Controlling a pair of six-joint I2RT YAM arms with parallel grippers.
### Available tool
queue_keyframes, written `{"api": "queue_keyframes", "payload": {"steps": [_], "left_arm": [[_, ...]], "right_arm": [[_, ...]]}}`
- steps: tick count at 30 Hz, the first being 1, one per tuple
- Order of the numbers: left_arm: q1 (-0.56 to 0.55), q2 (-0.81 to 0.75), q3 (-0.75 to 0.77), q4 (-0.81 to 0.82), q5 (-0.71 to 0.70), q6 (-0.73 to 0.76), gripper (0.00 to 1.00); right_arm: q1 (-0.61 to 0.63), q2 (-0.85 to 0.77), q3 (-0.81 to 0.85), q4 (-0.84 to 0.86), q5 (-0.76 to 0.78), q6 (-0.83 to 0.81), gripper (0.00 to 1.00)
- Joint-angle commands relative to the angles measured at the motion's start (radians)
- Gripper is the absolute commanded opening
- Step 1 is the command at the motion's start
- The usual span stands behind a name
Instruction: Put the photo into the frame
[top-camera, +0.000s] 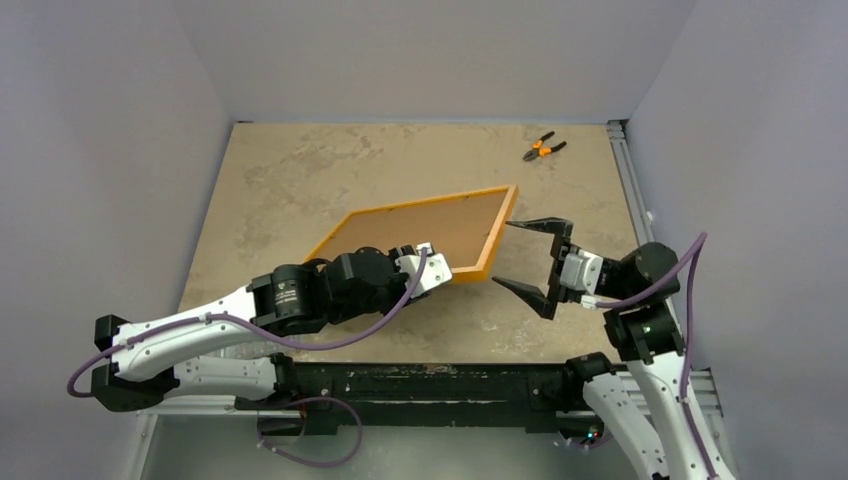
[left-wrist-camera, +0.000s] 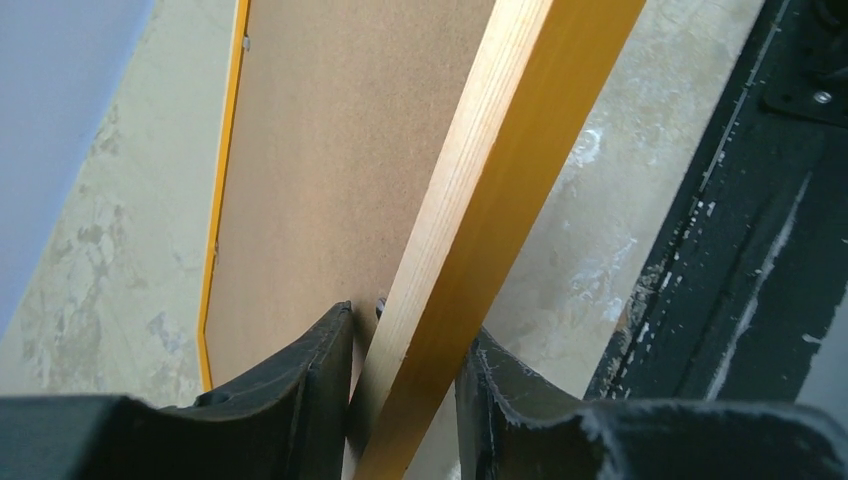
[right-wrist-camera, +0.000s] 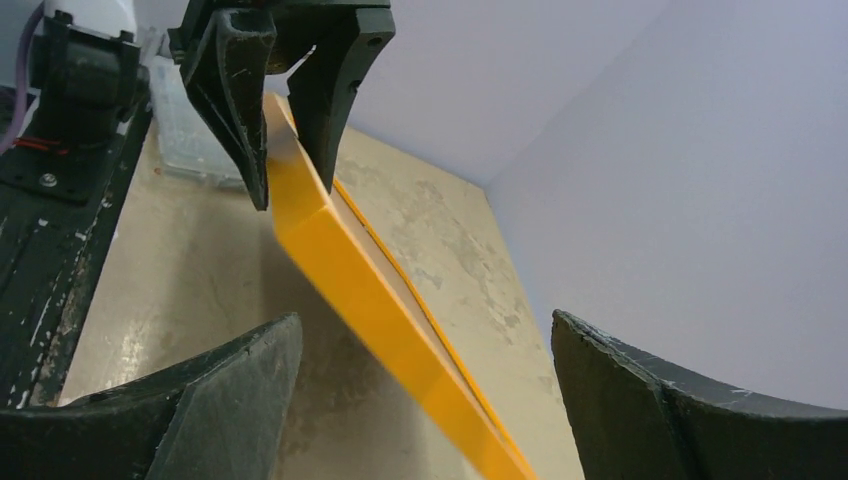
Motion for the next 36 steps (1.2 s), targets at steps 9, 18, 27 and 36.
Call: {"api": "queue_keyframes", "payload": {"steps": [9, 18, 27, 36], "left_arm": [[-0.003, 0.011, 0.085, 0.050, 0.310, -0.199, 0.00], [-0.002, 0.012, 0.091, 0.065, 0.310, -0.213, 0.00], [-0.002, 0.009, 0.088, 0.085, 0.301, -0.232, 0.00], [-0.001, 0.012, 0.131, 0.050, 0.225, -0.242, 0.59]], "right_arm": [[0.098, 0.194, 0.132, -0.144, -0.250, -0.206, 0.85], [0.228, 0.254, 0.125, -0.176, -0.179, -0.261, 0.61], [0.244, 0.192, 0.076, -0.099, -0.082, -0.192, 0.14], [0.243, 0.203, 0.071, -0.037, -0.039, -0.055, 0.00]]}}
